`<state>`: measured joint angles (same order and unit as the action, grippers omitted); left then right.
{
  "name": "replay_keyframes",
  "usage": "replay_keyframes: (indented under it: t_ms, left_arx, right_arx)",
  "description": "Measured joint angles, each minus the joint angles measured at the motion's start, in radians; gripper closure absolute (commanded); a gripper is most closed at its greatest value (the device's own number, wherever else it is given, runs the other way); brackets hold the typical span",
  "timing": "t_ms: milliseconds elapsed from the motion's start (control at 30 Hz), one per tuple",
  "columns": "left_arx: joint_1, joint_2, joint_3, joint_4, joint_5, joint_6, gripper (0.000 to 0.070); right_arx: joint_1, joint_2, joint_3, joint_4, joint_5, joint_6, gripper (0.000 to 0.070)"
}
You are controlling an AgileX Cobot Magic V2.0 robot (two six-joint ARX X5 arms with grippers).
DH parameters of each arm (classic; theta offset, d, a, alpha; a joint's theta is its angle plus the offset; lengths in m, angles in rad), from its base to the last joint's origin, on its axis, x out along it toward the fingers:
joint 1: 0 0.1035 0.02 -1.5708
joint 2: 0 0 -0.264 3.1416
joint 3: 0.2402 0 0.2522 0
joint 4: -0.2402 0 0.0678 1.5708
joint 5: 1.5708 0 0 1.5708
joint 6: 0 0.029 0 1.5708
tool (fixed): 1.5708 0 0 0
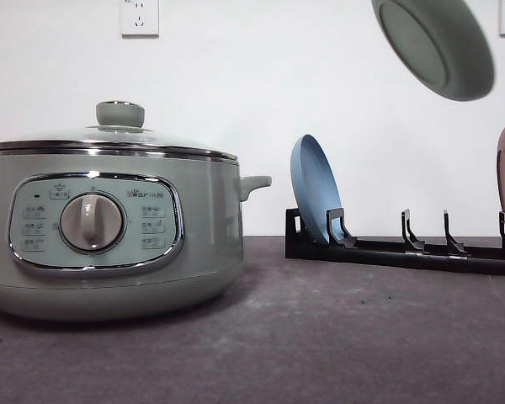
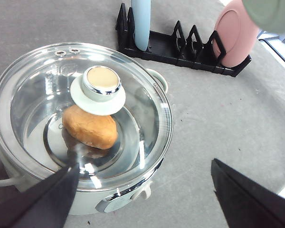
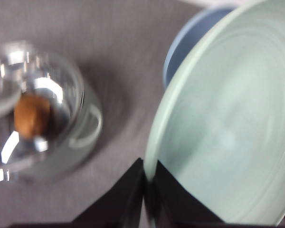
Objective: Transfer potato from steamer to green plate
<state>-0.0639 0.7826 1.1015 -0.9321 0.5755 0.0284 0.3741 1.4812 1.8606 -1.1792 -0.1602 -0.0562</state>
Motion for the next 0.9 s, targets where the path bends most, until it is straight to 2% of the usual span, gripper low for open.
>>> replay_keyframes:
  t_ms: [133,500,700,900]
  left_arx:
    - [0.000,0.000,0.000,0.000,0.000,0.000,0.0134]
    - [0.000,0.000,0.000,0.000,0.000,0.000,0.0134]
    - [0.000,0.000,0.000,0.000,0.000,0.000,0.0134]
    - [0.000,0.000,0.000,0.000,0.000,0.000,0.0134]
  right_arx:
    - [0.107,0.001,-0.040,-0.061,0.094,-0.018,0.0697]
    - [0.393,0.002,-0.345,-0.059,0.276,-0.020,0.0697]
    - [0.508,0.002,-0.519,0.023,0.312,0.009,0.0697]
    - [0.579,0.002,-0.668,0.149,0.327,0.051,0.0697]
